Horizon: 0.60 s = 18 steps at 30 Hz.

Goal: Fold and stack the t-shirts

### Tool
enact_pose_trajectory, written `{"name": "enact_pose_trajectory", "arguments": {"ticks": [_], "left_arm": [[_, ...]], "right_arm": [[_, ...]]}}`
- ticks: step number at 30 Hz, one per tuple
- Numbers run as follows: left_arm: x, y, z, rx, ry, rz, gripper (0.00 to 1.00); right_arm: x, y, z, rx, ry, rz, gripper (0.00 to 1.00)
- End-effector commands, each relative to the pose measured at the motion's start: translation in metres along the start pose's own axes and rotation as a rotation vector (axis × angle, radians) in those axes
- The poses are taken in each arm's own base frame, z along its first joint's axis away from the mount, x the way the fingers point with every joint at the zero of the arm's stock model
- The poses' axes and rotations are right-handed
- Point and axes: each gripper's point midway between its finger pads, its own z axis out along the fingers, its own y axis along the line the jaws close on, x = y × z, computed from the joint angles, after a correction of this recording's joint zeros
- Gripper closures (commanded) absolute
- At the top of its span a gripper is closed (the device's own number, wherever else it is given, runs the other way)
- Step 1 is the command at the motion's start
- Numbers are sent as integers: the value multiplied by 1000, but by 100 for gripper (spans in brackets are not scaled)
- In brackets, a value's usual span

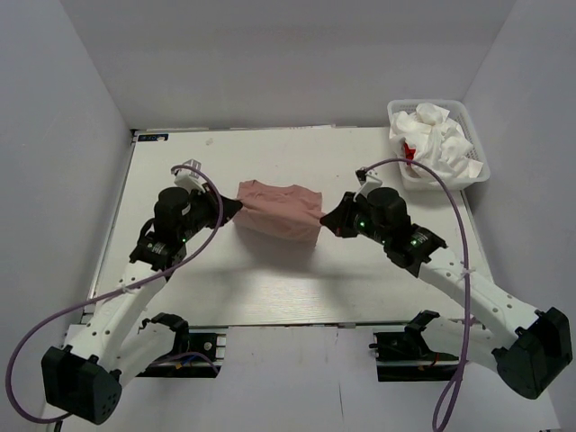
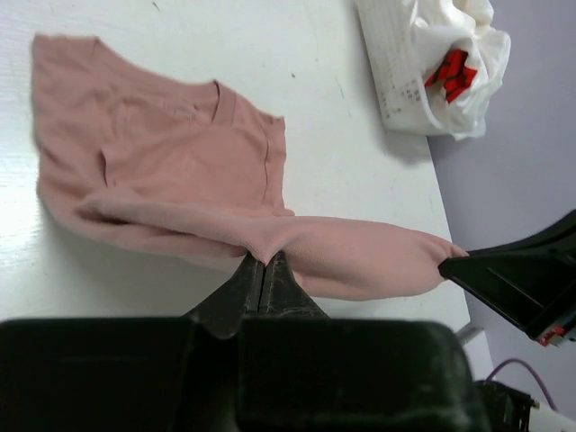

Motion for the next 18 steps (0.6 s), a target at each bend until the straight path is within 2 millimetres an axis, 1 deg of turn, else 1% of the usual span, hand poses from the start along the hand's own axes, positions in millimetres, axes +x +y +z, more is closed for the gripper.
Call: {"name": "enact_pose_trajectory", "arguments": {"ticks": [1,2,3,4,5,6,7,8,9,10,11,12,13,14,15,16,17,18], "left_arm": [[-22,4,9,-69,-50,-3,100],[-24,9,17,-97,-45,-6,100],[-24,13,21,-111,-49,-7,100],[-27,13,25,-121,-54,-18,100],[-31,20,32,-146,-61,-23,100],[-34,26,35,-165,-73,-35,100],[-39,27,39,-180,-82,-35,100],[-51,26,42,-198,-113,-33,100],[-52,30,46,-221,-107,-35,100],[-45,38,55,-248,-74,-39,100],[-55,37,59,-265,-99,-37,100],[-56,40,63,-279,-98,-37,100],[-61,38,68,-276,-102,-37,100],[-58,47,77,-311,-90,-38,100],[-58,49,83,-317,-83,-38,100],[-65,45,89,-311,-90,-38,100],[-68,47,94,-324,-93,-27,100],[-60,57,105,-351,-58,-29,100]], "right_arm": [[-21,-13,5,103,-36,-18,100],[-23,-14,7,118,-42,-12,100],[-36,-8,7,109,-68,-8,100],[-36,-16,16,140,-65,-6,100],[-42,-19,18,154,-81,-5,100],[-50,-16,24,152,-92,-8,100],[-52,-21,30,171,-89,-16,100],[-51,-31,37,210,-78,-9,100],[-60,-30,39,212,-90,-20,100],[-67,-29,42,215,-98,-19,100],[-69,-38,53,241,-86,-13,100],[-71,-41,56,251,-80,-17,100],[-83,-38,59,244,-98,-16,100],[-77,-51,71,274,-67,-10,100],[-81,-55,72,284,-65,-6,100],[-89,-56,79,289,-72,-5,100],[-89,-62,84,301,-63,-2,100],[-92,-65,86,298,-63,1,100]]}}
